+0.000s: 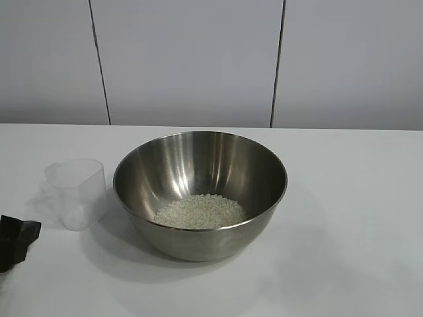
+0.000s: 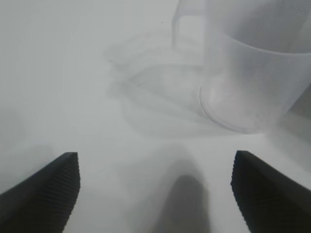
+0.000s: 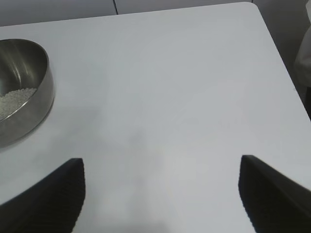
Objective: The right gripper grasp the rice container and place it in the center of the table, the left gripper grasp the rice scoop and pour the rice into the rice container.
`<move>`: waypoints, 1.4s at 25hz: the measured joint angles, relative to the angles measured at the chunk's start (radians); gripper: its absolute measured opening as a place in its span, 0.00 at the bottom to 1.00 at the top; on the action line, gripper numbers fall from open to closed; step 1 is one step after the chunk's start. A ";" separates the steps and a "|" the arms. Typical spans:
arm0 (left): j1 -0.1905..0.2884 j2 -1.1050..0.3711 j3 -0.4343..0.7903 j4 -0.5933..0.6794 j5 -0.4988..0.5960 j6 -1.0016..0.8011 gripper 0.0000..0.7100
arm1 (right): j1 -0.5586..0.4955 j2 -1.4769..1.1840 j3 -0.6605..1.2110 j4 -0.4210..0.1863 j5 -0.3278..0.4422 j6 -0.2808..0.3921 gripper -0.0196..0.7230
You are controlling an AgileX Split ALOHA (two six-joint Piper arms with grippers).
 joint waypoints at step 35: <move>0.665 -0.628 -1.132 0.056 1.987 0.147 0.81 | 0.000 0.000 0.000 0.000 0.001 0.000 0.82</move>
